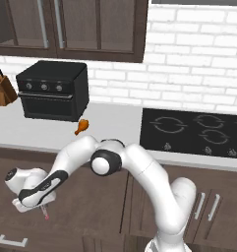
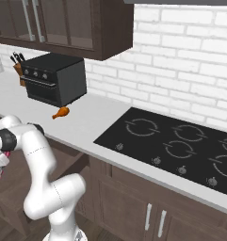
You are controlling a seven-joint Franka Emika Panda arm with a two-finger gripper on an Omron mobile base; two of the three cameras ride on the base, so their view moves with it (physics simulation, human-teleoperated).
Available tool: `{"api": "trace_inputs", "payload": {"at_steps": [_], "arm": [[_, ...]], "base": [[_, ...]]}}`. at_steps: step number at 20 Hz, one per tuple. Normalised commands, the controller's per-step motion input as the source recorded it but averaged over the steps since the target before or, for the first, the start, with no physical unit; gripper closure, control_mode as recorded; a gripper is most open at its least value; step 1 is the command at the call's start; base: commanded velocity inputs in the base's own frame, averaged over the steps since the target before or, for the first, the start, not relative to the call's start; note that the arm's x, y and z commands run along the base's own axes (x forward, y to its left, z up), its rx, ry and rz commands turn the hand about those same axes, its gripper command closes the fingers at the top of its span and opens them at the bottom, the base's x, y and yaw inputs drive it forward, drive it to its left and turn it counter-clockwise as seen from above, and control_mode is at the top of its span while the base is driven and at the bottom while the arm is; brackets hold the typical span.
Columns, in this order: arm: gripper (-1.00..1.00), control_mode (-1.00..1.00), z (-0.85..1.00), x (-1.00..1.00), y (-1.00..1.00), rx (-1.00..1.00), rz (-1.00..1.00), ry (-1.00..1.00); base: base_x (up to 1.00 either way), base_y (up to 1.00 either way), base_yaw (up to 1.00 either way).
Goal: Pick the tongs from the drawer and place it on the counter.
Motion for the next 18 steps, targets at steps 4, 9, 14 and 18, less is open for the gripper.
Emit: {"api": "trace_inputs", "payload": {"at_steps": [4, 9, 14, 18], "arm": [[1.00, -1.00, 0.55, -0.29, -0.40, 0.02, -0.01, -0.18], [1.00, -1.00, 1.00, -0.27, -0.46, 0.10, -0.09, -0.20], [1.00, -1.00, 1.00, -0.06, -0.75, 0.13, -0.17, -0.12], [1.00, -1.00, 1.00, 0.00, -0.94, 0.11, -0.19, -0.09]], "base": [[0.00, 0.00, 0.00], [0.00, 0.00, 0.00], [0.00, 0.00, 0.00], [0.00, 0.00, 0.00]]}}
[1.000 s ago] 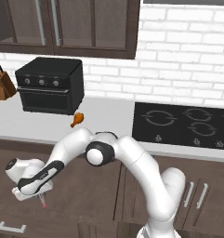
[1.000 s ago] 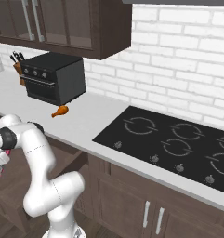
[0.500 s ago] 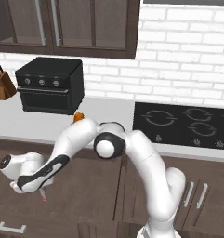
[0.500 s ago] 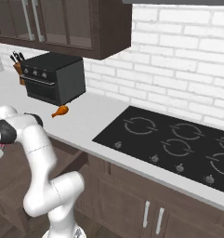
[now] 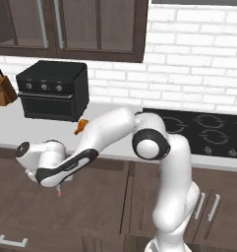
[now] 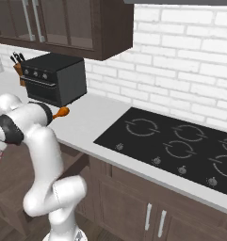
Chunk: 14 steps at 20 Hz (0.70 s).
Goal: Pick the tongs from the drawer and place it on the counter.
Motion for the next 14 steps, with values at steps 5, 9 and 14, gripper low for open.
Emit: {"api": "trace_inputs", "payload": {"at_steps": [5, 9, 14], "arm": [[1.00, -1.00, 1.00, 0.00, -1.00, 0.14, -0.22, -0.08], [1.00, -1.00, 1.00, 0.00, -1.00, 0.18, -0.12, -0.06], [1.00, -1.00, 0.68, 0.27, -1.00, 0.20, -0.14, 0.01]], "base": [[0.00, 0.00, 0.00], [0.00, 0.00, 0.00], [0.00, 0.00, 0.00]]}}
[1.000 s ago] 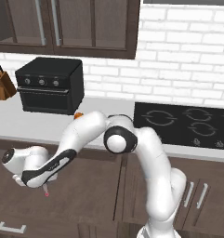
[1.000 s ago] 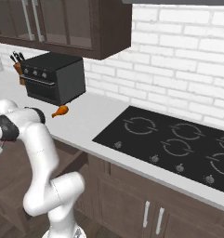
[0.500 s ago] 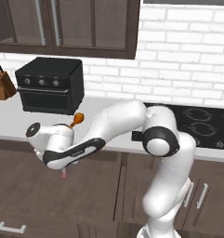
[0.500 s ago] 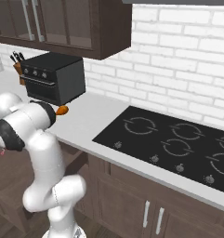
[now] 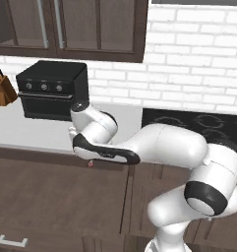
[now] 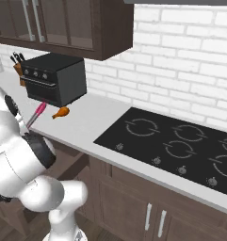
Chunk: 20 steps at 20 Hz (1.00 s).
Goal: Pick the tongs from the drawer and place it on the counter.
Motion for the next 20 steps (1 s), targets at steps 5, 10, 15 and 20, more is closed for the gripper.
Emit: {"api": "trace_inputs", "payload": {"at_steps": [5, 10, 15, 20], "arm": [[1.00, -1.00, 0.14, 0.68, -0.81, 0.16, -0.03, 0.12], [1.00, -1.00, -0.03, 0.98, -0.38, 0.09, 0.00, 0.26], [1.00, -1.00, -0.43, 1.00, -0.02, 0.00, 0.00, 0.19], [1.00, -1.00, -0.50, 1.00, 0.00, -0.06, 0.00, 0.01]], "base": [[0.00, 0.00, 0.00], [0.00, 0.00, 0.00], [0.00, 0.00, 0.00], [0.00, 0.00, 0.00]]}}
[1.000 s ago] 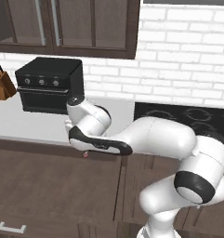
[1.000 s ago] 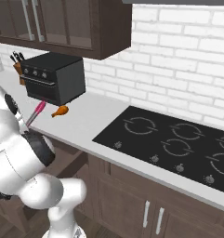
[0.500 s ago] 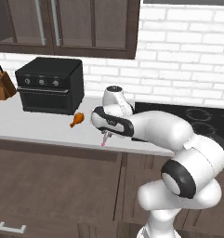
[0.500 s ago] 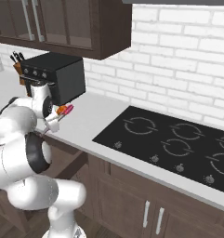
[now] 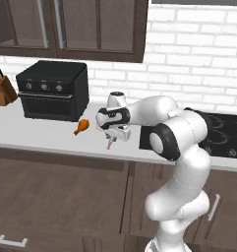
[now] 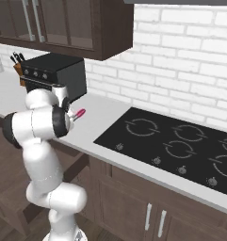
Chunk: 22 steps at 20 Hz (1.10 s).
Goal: Pick the tongs from the drawer and place it on the counter.
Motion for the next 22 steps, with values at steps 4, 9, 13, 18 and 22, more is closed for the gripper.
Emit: {"api": "trace_inputs", "payload": {"at_steps": [4, 9, 13, 18, 22], "arm": [[-1.00, -1.00, -0.54, 0.89, 0.00, -0.23, -0.01, -0.11], [-1.00, -1.00, 0.00, 0.35, 0.00, -0.03, 0.00, 0.02], [-1.00, -1.00, 0.91, -0.17, -0.15, 0.08, 0.00, -0.05], [-1.00, -1.00, 1.00, -0.95, -0.60, 0.09, 0.00, -0.28], [-1.00, -1.00, 1.00, -1.00, -0.73, 0.11, 0.04, -0.43]], "base": [[0.00, 0.00, 0.00], [0.00, 0.00, 0.00], [0.00, 0.00, 0.00], [0.00, 0.00, 0.00], [0.00, 0.00, 0.00]]}}
